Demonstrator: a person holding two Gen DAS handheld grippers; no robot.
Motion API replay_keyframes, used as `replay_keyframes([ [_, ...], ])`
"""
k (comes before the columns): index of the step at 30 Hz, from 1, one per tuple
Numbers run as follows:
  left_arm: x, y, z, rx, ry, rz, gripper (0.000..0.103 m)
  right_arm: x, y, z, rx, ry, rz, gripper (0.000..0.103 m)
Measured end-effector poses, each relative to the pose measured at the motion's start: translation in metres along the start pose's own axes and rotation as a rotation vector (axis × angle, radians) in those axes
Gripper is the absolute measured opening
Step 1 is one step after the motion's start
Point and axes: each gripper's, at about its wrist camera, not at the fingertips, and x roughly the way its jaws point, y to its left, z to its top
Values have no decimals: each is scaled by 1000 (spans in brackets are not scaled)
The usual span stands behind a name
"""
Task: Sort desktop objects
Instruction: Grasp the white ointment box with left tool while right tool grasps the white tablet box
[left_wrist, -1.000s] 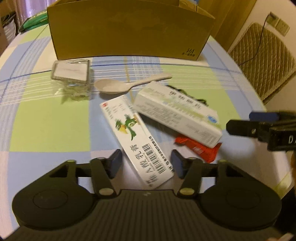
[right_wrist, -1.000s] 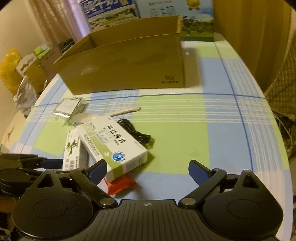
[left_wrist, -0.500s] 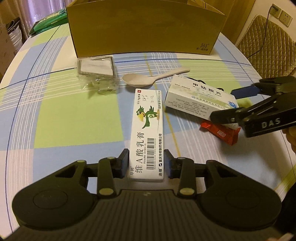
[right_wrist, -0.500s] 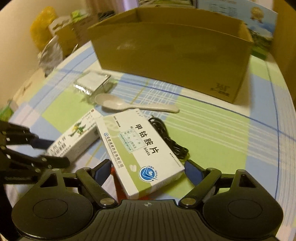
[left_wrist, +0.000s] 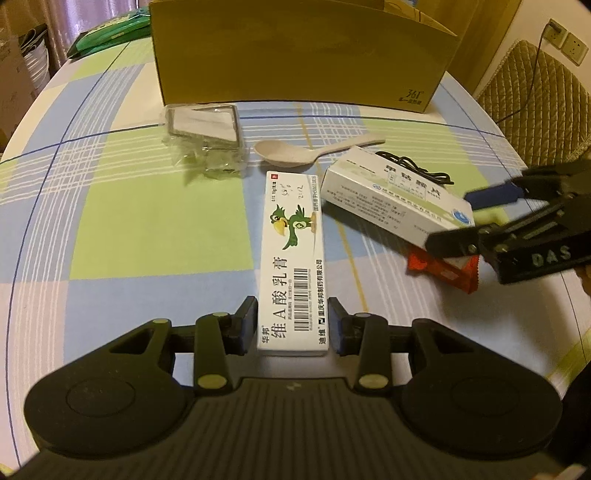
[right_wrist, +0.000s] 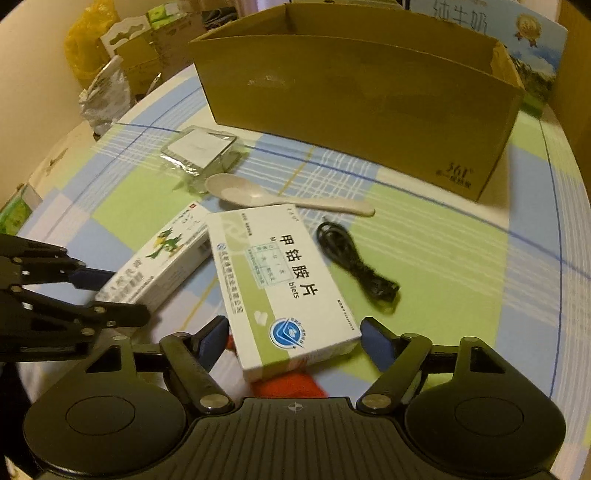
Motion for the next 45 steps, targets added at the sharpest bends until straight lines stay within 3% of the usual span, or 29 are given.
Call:
replay_keyframes([
  [11,-7,16,-4,-24,-11,13,34,-10,40,-23,3,4,96,69],
  [15,-7,23,-5,-38,-7,25,43,-7,39,-21,38,-22,67,74],
  [25,-2,27,1,-38,-16,21,50,12,42,-1,126,-69,21,78],
  [34,3,29,6,4,-30,22,50,34,44,11,130,-36,-25,77],
  [36,5,28,8,15,-34,16,50,35,41,12,154,-38,-33,71],
  [45,14,23,20,74,-40,20,50,25,31,6,189,-63,-63,70],
])
